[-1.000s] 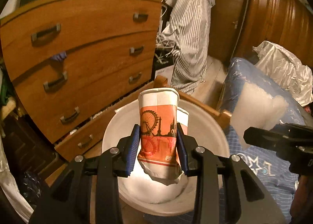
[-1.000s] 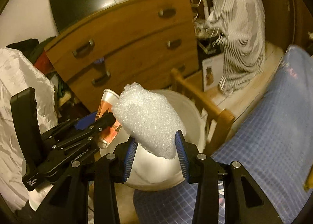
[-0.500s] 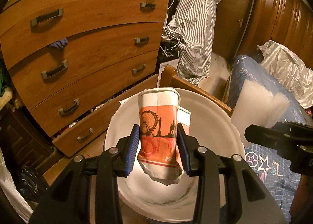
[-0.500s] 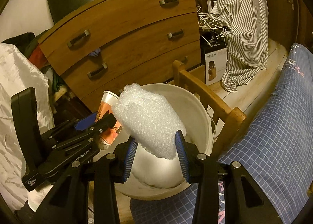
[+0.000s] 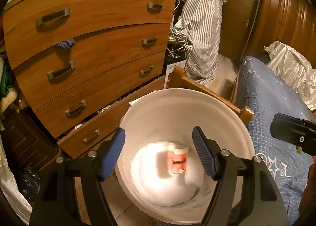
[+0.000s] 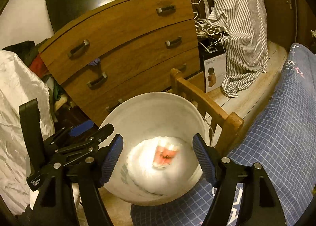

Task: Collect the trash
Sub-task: 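Swing both tools back toward the trash on the bed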

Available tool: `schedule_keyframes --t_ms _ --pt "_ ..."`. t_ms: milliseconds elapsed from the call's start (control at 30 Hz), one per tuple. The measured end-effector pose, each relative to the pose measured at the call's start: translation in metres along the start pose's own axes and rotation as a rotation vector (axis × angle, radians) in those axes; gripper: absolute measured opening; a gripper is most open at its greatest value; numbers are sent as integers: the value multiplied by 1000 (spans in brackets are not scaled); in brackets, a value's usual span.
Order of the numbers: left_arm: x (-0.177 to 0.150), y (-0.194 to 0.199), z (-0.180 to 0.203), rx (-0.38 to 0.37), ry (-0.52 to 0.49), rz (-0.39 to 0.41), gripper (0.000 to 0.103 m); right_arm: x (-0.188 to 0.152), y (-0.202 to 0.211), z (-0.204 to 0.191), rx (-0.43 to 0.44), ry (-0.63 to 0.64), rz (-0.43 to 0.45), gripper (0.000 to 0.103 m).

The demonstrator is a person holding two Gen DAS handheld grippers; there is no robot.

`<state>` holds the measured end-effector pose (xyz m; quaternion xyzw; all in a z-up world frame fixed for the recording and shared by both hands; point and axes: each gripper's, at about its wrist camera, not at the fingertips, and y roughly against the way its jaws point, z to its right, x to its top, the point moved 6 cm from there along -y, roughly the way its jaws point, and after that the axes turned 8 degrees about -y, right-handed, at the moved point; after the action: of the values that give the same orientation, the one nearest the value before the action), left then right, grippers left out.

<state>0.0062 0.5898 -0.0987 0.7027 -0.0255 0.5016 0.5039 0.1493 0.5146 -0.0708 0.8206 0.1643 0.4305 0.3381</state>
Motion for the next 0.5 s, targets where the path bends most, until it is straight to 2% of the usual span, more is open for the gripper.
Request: schedule_keyframes --t_ms 67,200,333,500 --pt "0 7 9 -11 -12 12 67 -6 18 4 2 -4 28 74" --pt "-5 26 54 -95 -70 38 67 -45 80 33 -2 -24 116 74" --pt "-35 35 152 -269 -211 17 67 -128 158 103 -88 -89 189 74" --pt "-109 50 314 -540 -472 -65 67 -251 261 210 -247 -278 249 74"
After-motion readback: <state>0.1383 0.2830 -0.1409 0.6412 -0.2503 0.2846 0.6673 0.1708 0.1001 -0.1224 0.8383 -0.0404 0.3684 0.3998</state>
